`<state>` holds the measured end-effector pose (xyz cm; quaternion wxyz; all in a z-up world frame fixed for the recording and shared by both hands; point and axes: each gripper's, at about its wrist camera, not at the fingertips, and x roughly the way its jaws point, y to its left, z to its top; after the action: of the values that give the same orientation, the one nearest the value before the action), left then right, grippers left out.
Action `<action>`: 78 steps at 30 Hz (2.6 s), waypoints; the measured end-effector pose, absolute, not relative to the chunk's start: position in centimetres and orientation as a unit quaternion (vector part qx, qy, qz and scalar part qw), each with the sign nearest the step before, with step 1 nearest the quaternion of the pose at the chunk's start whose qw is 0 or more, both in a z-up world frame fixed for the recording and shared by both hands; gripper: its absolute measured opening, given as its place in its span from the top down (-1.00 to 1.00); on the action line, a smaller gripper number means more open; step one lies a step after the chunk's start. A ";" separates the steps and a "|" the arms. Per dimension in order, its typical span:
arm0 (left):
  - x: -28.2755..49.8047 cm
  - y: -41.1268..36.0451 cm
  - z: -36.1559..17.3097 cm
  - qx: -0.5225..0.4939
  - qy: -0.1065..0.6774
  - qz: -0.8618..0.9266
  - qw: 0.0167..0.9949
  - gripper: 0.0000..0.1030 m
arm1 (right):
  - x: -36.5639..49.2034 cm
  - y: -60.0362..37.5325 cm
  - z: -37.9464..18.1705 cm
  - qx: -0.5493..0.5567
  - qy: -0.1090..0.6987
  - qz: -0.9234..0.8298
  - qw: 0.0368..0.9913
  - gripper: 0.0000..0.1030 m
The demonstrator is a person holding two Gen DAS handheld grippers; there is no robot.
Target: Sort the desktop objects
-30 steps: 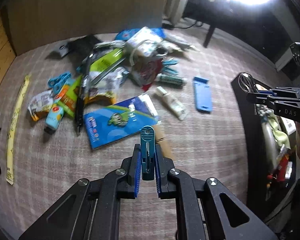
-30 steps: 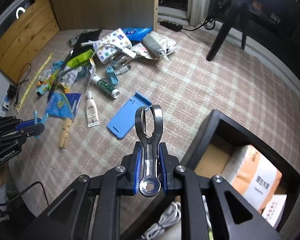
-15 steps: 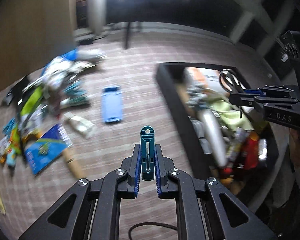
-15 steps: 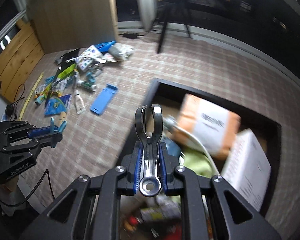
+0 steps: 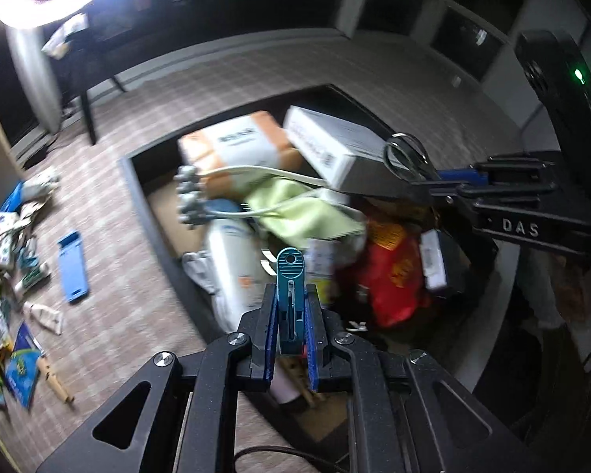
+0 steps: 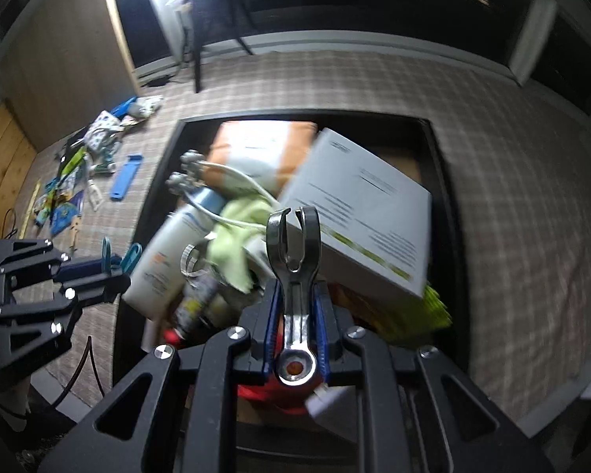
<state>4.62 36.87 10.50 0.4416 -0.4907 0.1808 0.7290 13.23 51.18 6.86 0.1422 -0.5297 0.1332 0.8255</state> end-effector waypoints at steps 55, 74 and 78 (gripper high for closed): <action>-9.8 14.1 6.3 -0.496 0.205 0.795 0.283 -0.05 | -6.0 36.4 6.2 -0.536 0.098 0.838 0.015 -0.13; -13.4 14.3 1.2 -0.520 0.314 0.724 0.328 -0.34 | -15.0 34.9 -1.3 -0.602 0.142 0.784 0.043 -0.14; -13.8 14.3 1.0 -0.521 0.312 0.721 0.334 -0.38 | -15.6 34.7 -2.0 -0.610 0.137 0.779 0.047 -0.14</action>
<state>-13.84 14.31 1.05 0.3338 -0.5206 0.3122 0.7212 -15.62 34.72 -2.04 0.0470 -0.6101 0.1371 0.7789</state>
